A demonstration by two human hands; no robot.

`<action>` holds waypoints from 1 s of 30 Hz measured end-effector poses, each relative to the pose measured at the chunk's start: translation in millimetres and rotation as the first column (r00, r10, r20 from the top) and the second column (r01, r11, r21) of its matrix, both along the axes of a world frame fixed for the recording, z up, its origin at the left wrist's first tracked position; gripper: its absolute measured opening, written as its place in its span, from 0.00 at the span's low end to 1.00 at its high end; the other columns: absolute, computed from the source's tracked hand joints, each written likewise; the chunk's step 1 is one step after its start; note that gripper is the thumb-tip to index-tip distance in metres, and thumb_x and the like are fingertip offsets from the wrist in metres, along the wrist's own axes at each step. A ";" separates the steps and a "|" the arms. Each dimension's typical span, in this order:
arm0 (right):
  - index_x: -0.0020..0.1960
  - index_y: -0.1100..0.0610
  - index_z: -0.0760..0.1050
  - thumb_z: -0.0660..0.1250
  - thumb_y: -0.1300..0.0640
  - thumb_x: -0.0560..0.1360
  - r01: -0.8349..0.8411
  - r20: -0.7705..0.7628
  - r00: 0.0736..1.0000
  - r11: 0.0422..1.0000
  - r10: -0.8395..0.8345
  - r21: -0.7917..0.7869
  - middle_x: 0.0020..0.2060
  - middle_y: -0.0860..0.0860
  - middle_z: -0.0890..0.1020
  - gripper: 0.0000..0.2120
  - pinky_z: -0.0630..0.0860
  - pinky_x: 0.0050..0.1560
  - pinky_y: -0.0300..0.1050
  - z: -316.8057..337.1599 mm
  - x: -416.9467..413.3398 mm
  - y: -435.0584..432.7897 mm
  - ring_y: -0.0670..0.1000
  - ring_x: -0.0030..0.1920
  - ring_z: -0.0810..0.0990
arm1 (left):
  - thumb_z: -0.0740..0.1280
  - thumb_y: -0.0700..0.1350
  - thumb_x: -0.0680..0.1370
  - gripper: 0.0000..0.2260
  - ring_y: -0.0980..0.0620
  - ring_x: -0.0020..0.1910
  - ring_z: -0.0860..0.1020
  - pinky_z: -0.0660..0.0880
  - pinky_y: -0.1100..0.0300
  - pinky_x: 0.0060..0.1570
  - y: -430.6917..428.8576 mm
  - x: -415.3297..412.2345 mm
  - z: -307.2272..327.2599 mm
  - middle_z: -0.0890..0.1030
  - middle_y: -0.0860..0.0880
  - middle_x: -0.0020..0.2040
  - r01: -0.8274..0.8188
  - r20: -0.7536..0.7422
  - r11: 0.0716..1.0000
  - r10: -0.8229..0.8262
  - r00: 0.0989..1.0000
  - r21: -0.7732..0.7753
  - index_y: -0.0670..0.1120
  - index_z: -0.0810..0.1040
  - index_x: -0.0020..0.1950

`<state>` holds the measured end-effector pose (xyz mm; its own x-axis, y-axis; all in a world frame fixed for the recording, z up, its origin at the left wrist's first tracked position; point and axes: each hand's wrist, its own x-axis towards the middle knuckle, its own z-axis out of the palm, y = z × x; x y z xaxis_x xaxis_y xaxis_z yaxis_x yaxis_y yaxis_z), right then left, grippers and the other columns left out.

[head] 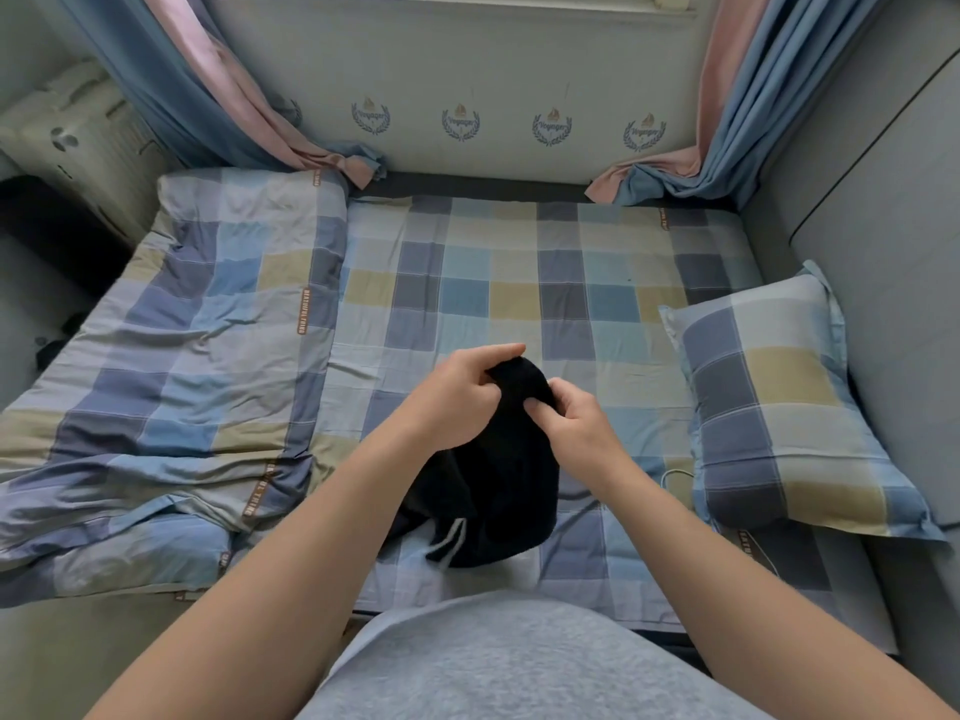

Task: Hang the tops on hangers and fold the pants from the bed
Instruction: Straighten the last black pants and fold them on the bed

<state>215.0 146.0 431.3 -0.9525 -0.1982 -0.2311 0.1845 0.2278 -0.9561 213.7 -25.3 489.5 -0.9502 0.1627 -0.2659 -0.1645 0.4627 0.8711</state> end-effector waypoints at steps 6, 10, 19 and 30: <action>0.52 0.64 0.79 0.58 0.62 0.84 0.050 0.255 0.965 0.907 0.065 -0.418 0.43 0.57 0.85 0.12 0.81 0.42 0.42 17.7 -6.8 12.2 0.52 0.43 0.85 | 0.70 0.47 0.78 0.07 0.50 0.52 0.73 0.73 0.54 0.51 -10.6 1.1 -41.2 0.75 0.55 0.47 -0.189 -0.235 0.829 0.071 0.969 -0.526 0.56 0.84 0.54; 0.51 0.64 0.81 0.60 0.59 0.83 0.048 0.275 0.956 0.864 0.107 -0.501 0.45 0.60 0.85 0.13 0.82 0.45 0.44 33.6 -16.7 27.4 0.55 0.45 0.85 | 0.69 0.50 0.78 0.04 0.50 0.53 0.72 0.69 0.53 0.51 -10.2 7.5 -62.2 0.74 0.56 0.51 -0.033 -0.056 0.893 0.010 0.998 -0.448 0.52 0.78 0.51; 0.60 0.45 0.73 0.75 0.38 0.68 -0.145 0.108 0.986 0.980 0.130 0.139 0.53 0.46 0.81 0.24 0.73 0.51 0.37 5.5 -20.8 42.0 0.44 0.54 0.80 | 0.64 0.42 0.77 0.06 0.46 0.32 0.74 0.70 0.55 0.29 -1.5 -13.1 -22.8 0.77 0.42 0.40 -0.374 0.250 0.923 0.341 0.906 0.096 0.47 0.68 0.51; 0.62 0.42 0.71 0.70 0.46 0.68 -0.240 -0.068 0.966 0.964 0.249 0.116 0.51 0.40 0.81 0.23 0.76 0.52 0.40 -0.3 -6.9 -15.9 0.41 0.54 0.80 | 0.64 0.35 0.75 0.14 0.46 0.45 0.79 0.77 0.53 0.43 5.7 -15.7 23.0 0.79 0.41 0.52 -0.258 0.158 0.961 0.242 0.957 0.095 0.49 0.70 0.58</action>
<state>208.1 130.2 431.0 -0.8944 -0.4061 -0.1871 0.0331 0.3573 -0.9334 198.0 -19.6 512.5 -0.9177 -0.0381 -0.3955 -0.3889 0.2901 0.8744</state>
